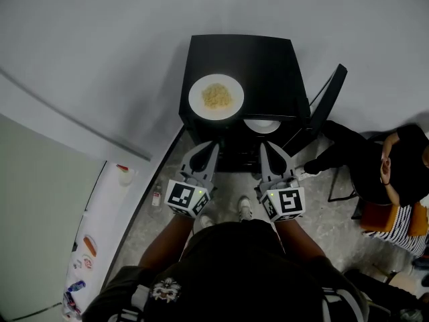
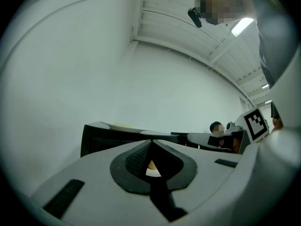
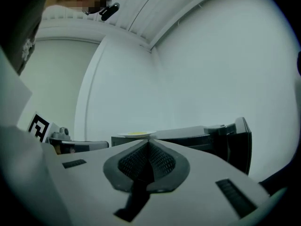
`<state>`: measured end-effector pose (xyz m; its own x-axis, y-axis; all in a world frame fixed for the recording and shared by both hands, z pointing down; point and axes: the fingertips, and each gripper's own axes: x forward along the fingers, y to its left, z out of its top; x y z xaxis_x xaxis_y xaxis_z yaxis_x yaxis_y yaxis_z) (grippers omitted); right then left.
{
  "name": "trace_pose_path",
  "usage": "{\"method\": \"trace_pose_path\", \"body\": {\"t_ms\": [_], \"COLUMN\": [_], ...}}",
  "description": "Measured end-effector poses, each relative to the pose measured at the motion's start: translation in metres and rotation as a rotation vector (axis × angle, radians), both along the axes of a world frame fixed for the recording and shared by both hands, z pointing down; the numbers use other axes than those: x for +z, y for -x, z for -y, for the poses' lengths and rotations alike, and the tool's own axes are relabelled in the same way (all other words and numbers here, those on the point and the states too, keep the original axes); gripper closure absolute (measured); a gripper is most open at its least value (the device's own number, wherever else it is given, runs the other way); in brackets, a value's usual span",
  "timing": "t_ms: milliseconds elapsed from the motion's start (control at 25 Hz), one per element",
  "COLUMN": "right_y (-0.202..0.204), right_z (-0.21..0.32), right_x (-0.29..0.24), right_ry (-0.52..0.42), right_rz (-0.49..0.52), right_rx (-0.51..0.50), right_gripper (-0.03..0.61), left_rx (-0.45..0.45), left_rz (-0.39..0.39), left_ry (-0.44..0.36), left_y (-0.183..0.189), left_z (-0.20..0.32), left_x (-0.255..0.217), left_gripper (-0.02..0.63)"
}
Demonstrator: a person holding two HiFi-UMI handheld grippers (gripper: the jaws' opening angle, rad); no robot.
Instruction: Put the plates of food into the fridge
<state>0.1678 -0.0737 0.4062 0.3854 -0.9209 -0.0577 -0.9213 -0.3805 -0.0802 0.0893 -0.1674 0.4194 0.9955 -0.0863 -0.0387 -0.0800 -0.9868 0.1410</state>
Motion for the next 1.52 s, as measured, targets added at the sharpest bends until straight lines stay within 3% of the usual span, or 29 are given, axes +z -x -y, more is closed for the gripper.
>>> {"method": "trace_pose_path", "body": {"t_ms": [280, 560, 680, 760, 920, 1000, 1120, 1400, 1520], "right_y": [0.003, 0.009, 0.01, 0.011, 0.011, 0.011, 0.012, 0.011, 0.011], "right_z": [0.0, 0.002, 0.004, 0.004, 0.003, 0.003, 0.002, 0.002, 0.002], "right_x": [-0.016, -0.018, -0.02, -0.022, -0.023, -0.023, -0.024, -0.023, -0.023], "right_ry": [-0.02, -0.026, -0.031, -0.034, -0.041, -0.041, -0.04, -0.034, -0.04], "right_rz": [-0.073, -0.075, -0.077, -0.079, -0.083, -0.086, -0.096, -0.084, -0.085], "right_rx": [0.006, -0.009, -0.012, -0.013, -0.013, -0.015, -0.024, -0.025, -0.031], "right_gripper": [0.554, 0.554, 0.554, 0.554, 0.554, 0.554, 0.554, 0.554, 0.554], "left_rx": [-0.025, -0.021, -0.035, -0.043, -0.074, -0.076, -0.049, 0.03, 0.038], "left_rz": [0.006, -0.036, -0.051, -0.08, -0.157, -0.19, -0.26, -0.328, -0.338], "left_ry": [0.013, -0.003, 0.052, 0.178, 0.595, 0.795, 1.044, 1.323, 1.386], "left_y": [-0.002, -0.003, -0.002, 0.0, 0.004, 0.004, -0.001, -0.022, -0.03], "left_z": [-0.003, 0.001, 0.008, 0.017, 0.042, 0.05, 0.053, 0.057, 0.06], "left_x": [-0.005, -0.021, -0.025, -0.028, -0.02, -0.016, -0.02, -0.024, -0.022], "left_gripper": [0.592, 0.591, 0.591, 0.591, 0.582, 0.499, 0.463, 0.451, 0.451]}}
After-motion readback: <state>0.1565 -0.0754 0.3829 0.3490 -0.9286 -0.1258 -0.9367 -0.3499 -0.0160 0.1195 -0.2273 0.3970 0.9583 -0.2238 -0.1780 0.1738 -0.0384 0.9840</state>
